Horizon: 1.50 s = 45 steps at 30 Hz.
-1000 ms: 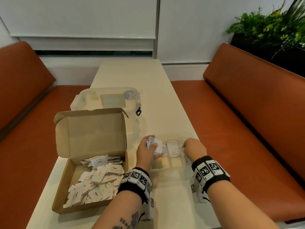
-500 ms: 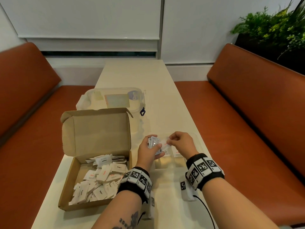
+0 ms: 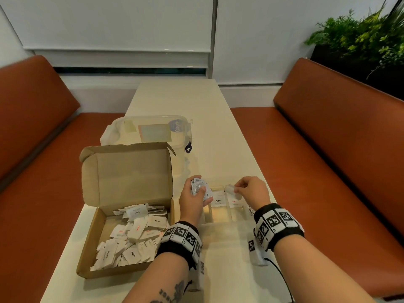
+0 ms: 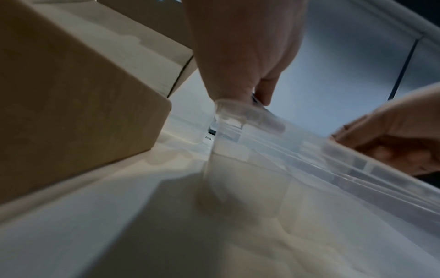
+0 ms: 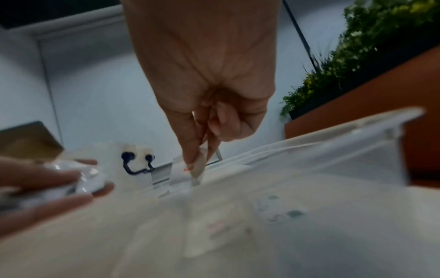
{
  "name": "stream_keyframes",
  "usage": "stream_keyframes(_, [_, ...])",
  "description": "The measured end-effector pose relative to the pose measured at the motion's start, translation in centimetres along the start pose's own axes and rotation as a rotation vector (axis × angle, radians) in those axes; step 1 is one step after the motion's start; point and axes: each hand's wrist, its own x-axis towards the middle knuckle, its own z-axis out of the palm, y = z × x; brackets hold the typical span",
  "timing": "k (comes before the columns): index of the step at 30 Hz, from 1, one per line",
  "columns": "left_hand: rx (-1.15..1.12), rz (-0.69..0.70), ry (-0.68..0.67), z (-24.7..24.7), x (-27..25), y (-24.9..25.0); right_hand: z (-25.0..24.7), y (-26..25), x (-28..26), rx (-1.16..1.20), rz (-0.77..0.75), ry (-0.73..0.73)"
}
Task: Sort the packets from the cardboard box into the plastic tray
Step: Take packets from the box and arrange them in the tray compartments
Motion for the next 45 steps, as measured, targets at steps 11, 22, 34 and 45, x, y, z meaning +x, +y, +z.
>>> stream_keyframes(11, [0.046, 0.011, -0.009, 0.0, 0.0, 0.0, 2.0, 1.9, 0.5, -0.305, -0.033, -0.081])
stream_keyframes(22, [0.046, 0.008, -0.013, -0.1, 0.3, -0.3, 2.6, 2.3, -0.1, -0.429, -0.15, -0.123])
stream_keyframes(34, [0.036, -0.029, -0.042, -0.2, 0.0, 0.2, 2.6, 1.5, 0.0, -0.319, -0.097, -0.063])
stream_keyframes(45, [0.044, -0.106, -0.151, -0.1, -0.5, 0.8, 2.0, -3.1, -0.6, 0.229, -0.244, -0.196])
